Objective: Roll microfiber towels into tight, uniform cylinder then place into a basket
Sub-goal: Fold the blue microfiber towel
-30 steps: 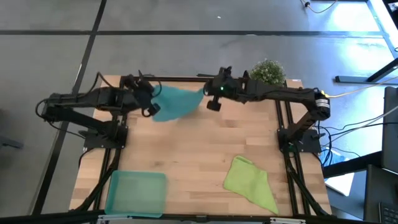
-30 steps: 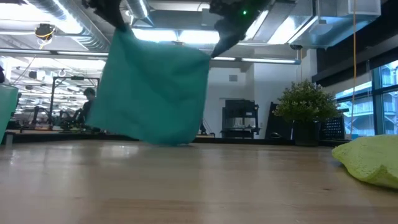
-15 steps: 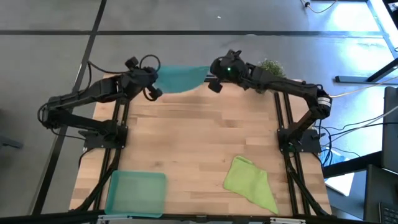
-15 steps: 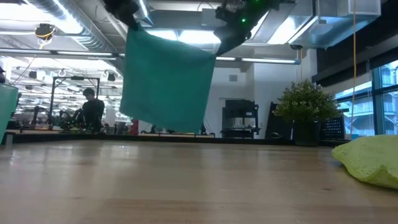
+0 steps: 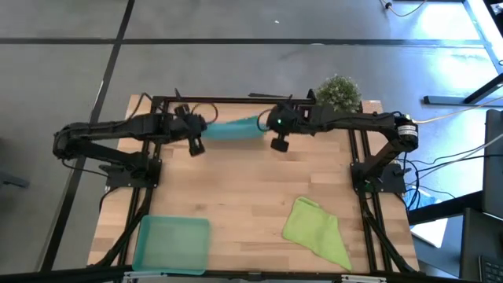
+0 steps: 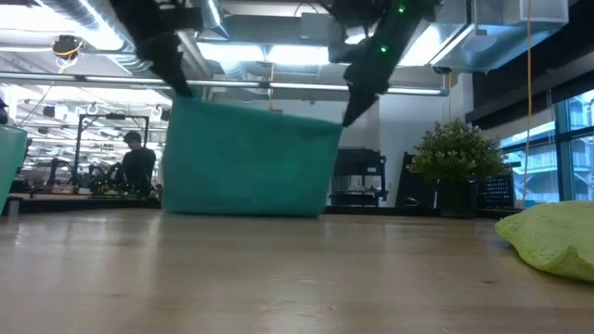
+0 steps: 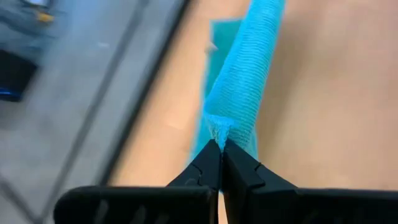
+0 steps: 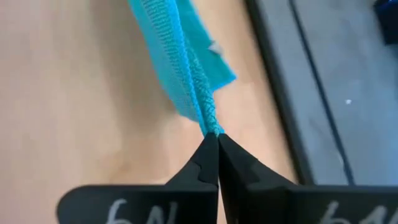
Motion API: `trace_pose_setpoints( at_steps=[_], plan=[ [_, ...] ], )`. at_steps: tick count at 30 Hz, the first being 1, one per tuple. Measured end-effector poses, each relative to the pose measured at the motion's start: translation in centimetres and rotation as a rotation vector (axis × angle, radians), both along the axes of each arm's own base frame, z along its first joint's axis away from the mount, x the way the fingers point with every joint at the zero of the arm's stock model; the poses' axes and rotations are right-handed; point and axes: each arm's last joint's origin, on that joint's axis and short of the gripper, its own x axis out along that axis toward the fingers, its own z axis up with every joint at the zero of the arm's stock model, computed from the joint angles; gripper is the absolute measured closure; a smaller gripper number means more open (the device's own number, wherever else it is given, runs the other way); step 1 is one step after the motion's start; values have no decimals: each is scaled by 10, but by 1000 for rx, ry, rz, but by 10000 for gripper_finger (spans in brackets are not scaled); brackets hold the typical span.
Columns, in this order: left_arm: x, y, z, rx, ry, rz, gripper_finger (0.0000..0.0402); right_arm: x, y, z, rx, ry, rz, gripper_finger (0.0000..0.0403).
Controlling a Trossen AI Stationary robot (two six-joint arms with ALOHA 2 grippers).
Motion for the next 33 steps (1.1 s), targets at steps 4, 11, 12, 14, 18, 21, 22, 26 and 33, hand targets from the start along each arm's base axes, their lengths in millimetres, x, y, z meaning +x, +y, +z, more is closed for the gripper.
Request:
trace_pose_setpoints(
  at_steps=[4,11,12,14,18,21,22,26,33],
  plan=[
    [0,-16,-25,-109,18,-49,402,-4,17,-24,72,37,26,403],
    [-1,-46,-67,-261,7,-123,402,-11,49,-70,212,8,80,403],
    [-1,-49,-72,-280,-2,-143,402,-11,53,-76,240,-8,93,403],
    [-1,-56,-81,-321,-18,-179,402,-14,60,-87,271,-24,123,403],
    [-4,-66,-97,-368,-33,-218,402,-18,72,-101,292,-45,150,403],
    [-7,-73,-107,-399,-44,-260,402,-22,79,-108,324,-35,186,403],
    [-8,-75,-111,-409,-44,-269,402,-22,82,-109,328,-38,194,403],
    [-11,-80,-123,-426,-63,-308,402,-24,86,-112,344,-47,189,403],
    [-13,-83,-127,-444,-76,-303,392,-22,88,-111,351,-74,184,372]
  ],
)
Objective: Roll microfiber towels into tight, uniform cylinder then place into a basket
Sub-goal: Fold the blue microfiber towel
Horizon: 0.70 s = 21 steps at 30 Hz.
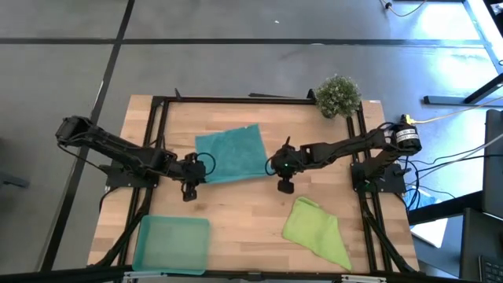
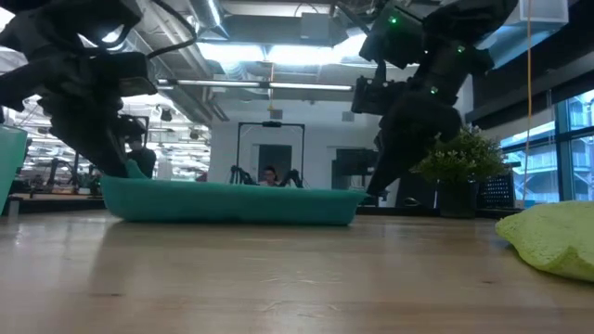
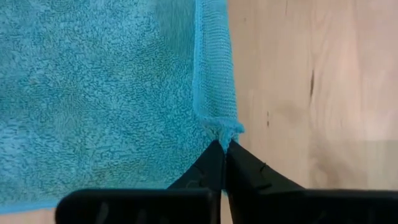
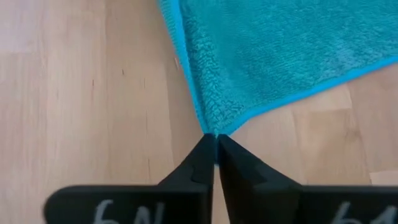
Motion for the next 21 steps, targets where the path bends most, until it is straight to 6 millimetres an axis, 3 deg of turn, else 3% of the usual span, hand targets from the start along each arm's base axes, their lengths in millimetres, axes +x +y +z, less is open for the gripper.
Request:
trace_pose_setpoints(
  at_steps=[12,16,21],
  plan=[
    [1,0,1,-33,-18,36,338,2,0,1,-11,-19,15,273],
    [1,0,1,28,-15,-36,337,4,0,4,-23,-20,34,248],
    [2,6,1,148,-30,44,339,8,0,18,-28,27,44,240]
  ],
)
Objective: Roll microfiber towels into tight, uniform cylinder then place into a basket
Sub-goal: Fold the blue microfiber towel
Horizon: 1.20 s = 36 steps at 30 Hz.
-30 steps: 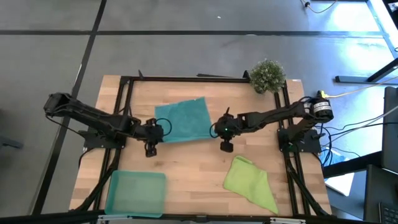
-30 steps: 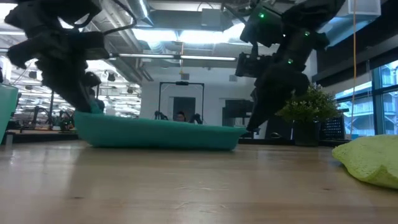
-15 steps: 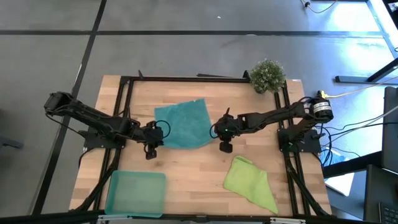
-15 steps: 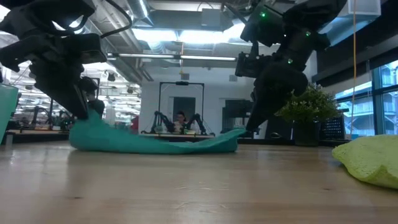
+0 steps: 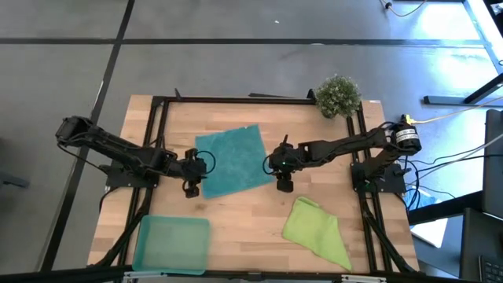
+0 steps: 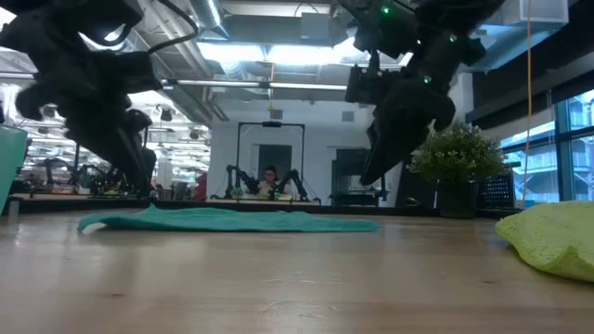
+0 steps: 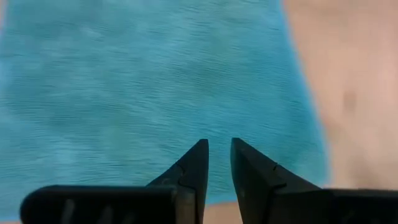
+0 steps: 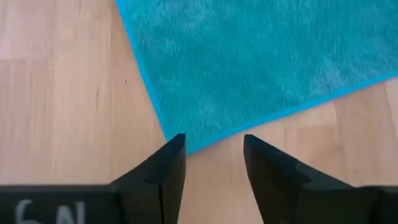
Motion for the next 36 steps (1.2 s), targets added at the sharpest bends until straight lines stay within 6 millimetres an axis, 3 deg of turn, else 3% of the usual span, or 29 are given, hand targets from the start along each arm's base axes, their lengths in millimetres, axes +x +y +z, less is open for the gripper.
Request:
trace_pose_setpoints(
  at_steps=[3,6,10,16,25,36],
  plan=[
    [0,6,0,63,-4,65,339,6,0,13,0,-19,1,243],
    [0,15,0,133,-7,155,339,13,0,14,-4,-94,21,245],
    [0,26,0,116,-21,274,339,23,1,-7,87,-143,78,243],
    [1,35,-17,109,62,320,339,31,1,-47,124,-52,103,242],
    [7,33,-43,75,191,289,340,33,-12,-59,128,-29,61,242],
    [10,18,-47,-68,193,242,340,28,-41,-61,89,14,-1,242]
  ],
)
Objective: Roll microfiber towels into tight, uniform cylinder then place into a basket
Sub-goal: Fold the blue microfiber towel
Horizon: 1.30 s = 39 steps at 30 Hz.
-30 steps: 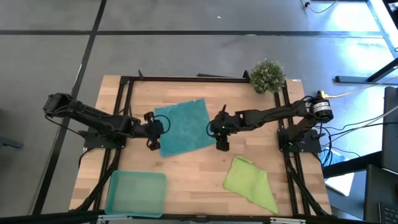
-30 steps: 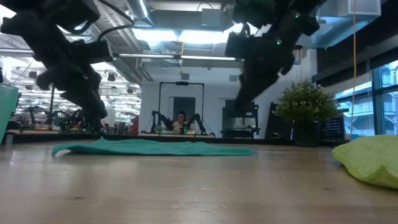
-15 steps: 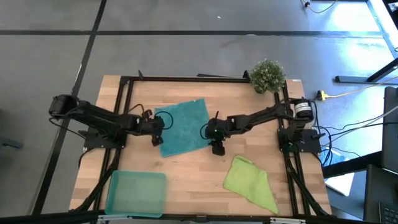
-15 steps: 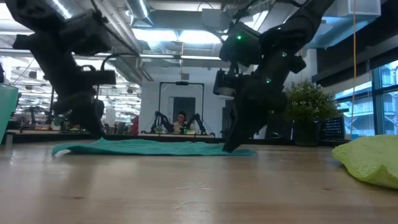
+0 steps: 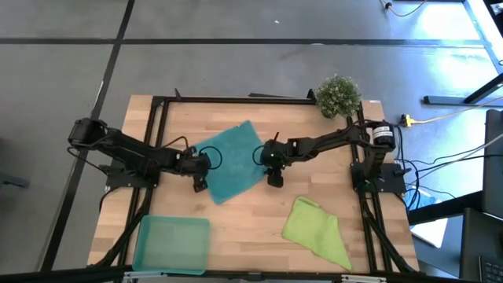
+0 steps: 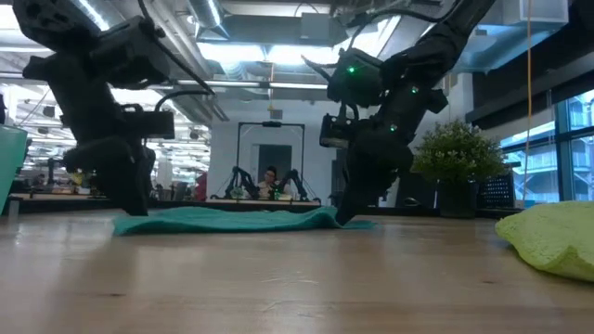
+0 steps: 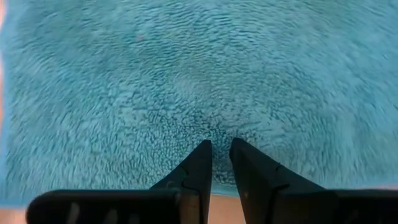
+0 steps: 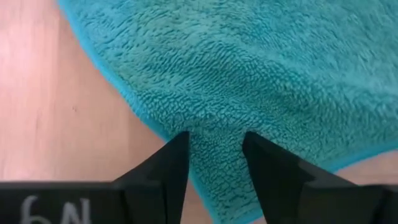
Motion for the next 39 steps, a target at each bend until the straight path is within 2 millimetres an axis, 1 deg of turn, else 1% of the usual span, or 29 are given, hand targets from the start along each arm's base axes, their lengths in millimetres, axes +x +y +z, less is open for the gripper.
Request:
trace_pose_setpoints(
  at_steps=[6,9,12,14,15,17,19,21,23,26,28,31,33,39],
  plan=[
    [4,-16,2,-118,-61,-56,340,-3,-20,1,-96,9,-42,242],
    [6,-24,3,-121,-94,-135,340,-5,-31,3,-138,10,-87,242],
    [8,-28,12,-84,-86,-176,340,-6,-36,10,-147,24,-104,242],
    [12,-28,26,-27,-104,-173,340,-6,-37,21,-153,18,-104,242],
    [14,-28,34,6,-111,-160,340,-4,-37,30,-160,-5,-98,242],
    [10,-25,45,88,-66,-126,340,-2,-33,43,-166,-39,-82,242],
    [6,-22,50,144,-30,-87,340,0,-28,48,-155,-69,-61,242],
    [3,-18,50,166,-15,-36,340,2,-23,48,-112,-106,-20,242],
    [-3,-16,41,159,10,-3,340,7,-17,43,-59,-160,31,242],
    [-10,-15,24,143,37,35,340,9,-9,26,-16,-172,78,242],
    [-16,-14,15,118,59,62,339,11,-7,18,-14,-159,83,242],
    [-18,-16,10,71,71,69,337,13,-9,6,-5,-129,49,242],
    [-17,-18,9,51,66,61,336,13,-12,0,-40,-108,25,242],
    [-12,-28,10,-44,21,-4,343,13,-25,0,-180,-94,-53,242]
  ],
)
